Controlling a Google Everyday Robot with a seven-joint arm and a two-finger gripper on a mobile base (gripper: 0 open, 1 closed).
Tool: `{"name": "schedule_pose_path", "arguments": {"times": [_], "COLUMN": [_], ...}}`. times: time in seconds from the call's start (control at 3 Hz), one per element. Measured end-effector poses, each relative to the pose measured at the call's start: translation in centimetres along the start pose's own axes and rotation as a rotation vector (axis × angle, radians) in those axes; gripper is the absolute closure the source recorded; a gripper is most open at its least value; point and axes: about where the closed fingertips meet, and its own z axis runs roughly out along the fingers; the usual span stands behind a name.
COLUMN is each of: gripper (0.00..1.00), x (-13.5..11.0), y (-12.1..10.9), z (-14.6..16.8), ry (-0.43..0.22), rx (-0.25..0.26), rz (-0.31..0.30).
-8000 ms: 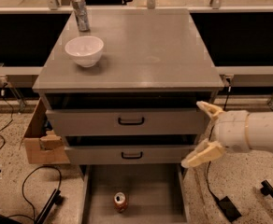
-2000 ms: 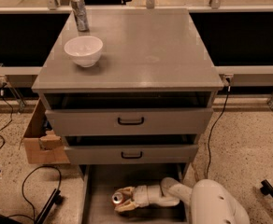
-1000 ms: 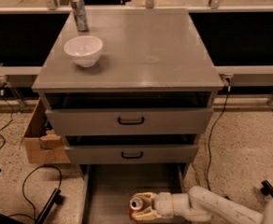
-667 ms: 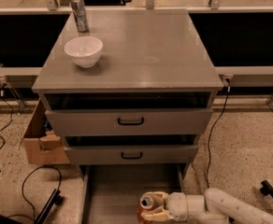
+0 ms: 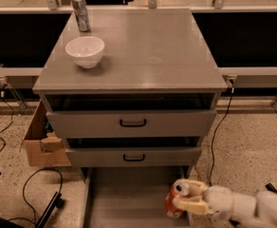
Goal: Pick coke can from bottom drawer and place on counter
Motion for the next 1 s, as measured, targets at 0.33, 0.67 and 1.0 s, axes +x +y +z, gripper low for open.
{"name": "schedule_pose_path", "arguments": {"times": [0.33,0.67,1.0], "gripper": [1.00,1.00,1.00], "x": [-10.5,-19.2,-19.2], "y": [-0.8,-1.5,-1.5], "z": [-5.2,-7.5,-7.5], "ry": [-0.012,0.034,0.034], "rx": [0.115,0.198,0.198], "rz": [-0.007,-0.025,-0.025]}}
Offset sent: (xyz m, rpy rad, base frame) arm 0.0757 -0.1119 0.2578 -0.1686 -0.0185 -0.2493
